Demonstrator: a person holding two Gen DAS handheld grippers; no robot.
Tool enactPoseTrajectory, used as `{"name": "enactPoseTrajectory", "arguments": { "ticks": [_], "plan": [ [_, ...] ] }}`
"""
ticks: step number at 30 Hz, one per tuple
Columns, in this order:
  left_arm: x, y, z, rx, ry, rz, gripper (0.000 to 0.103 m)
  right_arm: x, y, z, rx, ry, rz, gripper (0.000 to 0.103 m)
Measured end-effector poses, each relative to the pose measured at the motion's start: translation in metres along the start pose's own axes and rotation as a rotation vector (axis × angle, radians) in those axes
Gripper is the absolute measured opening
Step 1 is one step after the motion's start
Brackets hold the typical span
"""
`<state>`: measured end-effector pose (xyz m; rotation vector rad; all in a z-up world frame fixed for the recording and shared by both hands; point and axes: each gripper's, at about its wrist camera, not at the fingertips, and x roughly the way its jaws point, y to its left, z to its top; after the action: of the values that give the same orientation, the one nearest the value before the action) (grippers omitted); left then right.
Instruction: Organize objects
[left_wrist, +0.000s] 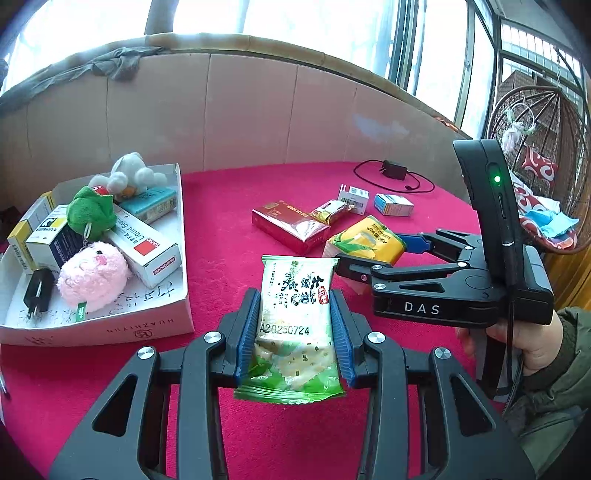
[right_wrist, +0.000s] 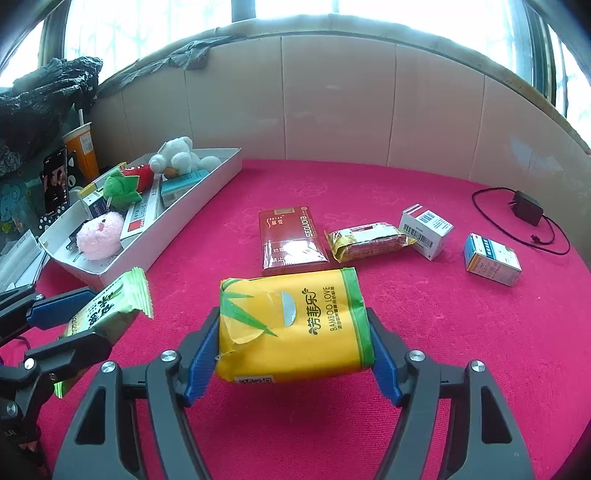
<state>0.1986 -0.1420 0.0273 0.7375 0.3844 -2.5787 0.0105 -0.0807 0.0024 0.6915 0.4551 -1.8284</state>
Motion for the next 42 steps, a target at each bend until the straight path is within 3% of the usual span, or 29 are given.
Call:
{"name": "enactPoseTrajectory", "arguments": {
  "ticks": [23,42],
  "plan": [
    [-0.035,0.015,-0.008,-0.061,-0.084,0.017,0.037,-0.047,0.026,0.024,0.019,-0.121,0.02,0.072],
    [-0.045,0.023,-0.012,-0.094,-0.107,0.01,0.037,-0.042,0.043,0.02,0.007,-0.095,0.035,0.072]
  ]
}}
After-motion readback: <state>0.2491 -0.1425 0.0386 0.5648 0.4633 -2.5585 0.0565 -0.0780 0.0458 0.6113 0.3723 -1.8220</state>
